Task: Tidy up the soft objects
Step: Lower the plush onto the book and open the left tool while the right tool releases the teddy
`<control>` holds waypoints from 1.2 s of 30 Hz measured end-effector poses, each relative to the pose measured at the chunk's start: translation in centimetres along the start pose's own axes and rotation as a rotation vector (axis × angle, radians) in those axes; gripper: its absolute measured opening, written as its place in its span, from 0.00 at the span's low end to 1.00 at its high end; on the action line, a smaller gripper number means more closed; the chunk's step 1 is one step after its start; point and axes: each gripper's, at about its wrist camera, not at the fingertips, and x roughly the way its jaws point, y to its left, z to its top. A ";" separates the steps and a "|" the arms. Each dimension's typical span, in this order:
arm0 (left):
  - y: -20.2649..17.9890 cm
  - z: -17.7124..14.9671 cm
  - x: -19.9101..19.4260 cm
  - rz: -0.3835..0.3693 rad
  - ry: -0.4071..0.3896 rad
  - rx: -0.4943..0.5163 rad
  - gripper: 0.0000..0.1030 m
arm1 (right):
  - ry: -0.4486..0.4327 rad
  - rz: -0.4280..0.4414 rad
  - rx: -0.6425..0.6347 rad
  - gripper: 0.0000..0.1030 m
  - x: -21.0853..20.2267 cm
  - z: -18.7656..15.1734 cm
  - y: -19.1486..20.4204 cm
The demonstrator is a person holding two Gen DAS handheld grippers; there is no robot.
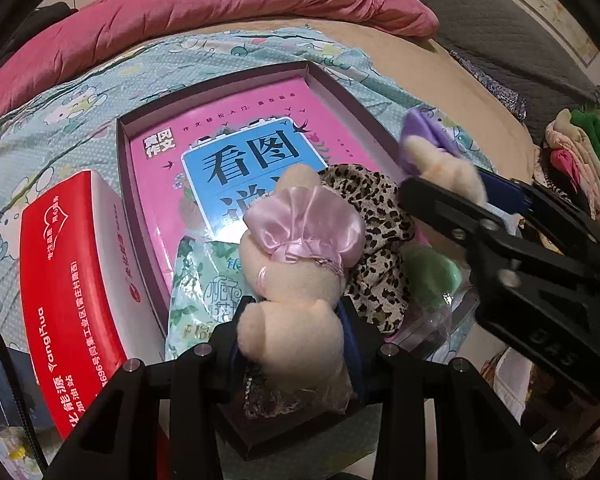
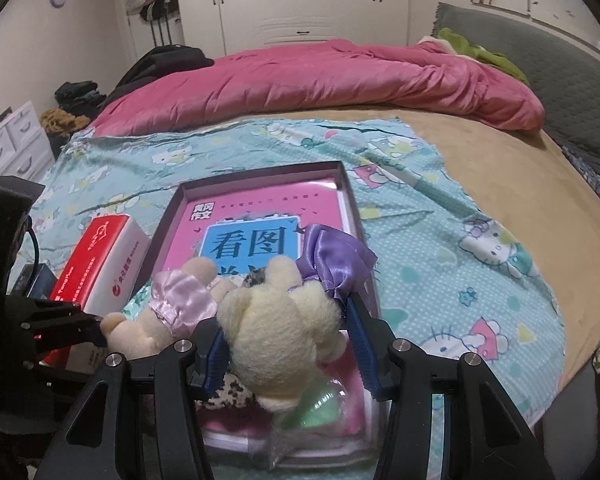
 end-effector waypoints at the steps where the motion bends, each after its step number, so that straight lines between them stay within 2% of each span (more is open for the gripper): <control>1: 0.0 0.0 0.0 0.000 0.001 -0.001 0.40 | 0.006 -0.003 -0.006 0.53 0.2 0.1 0.0; 9: 0.1 0.0 -0.1 -0.003 -0.001 -0.002 0.40 | 0.038 0.030 0.001 0.53 1.8 0.2 -0.4; 18: 0.0 0.1 -0.2 -0.003 0.002 -0.004 0.40 | 0.095 0.018 0.056 0.57 3.7 -0.7 -1.3; 36: -0.1 0.4 -0.8 -0.006 -0.024 0.011 0.42 | 0.068 0.035 0.118 0.67 2.1 -0.7 -1.9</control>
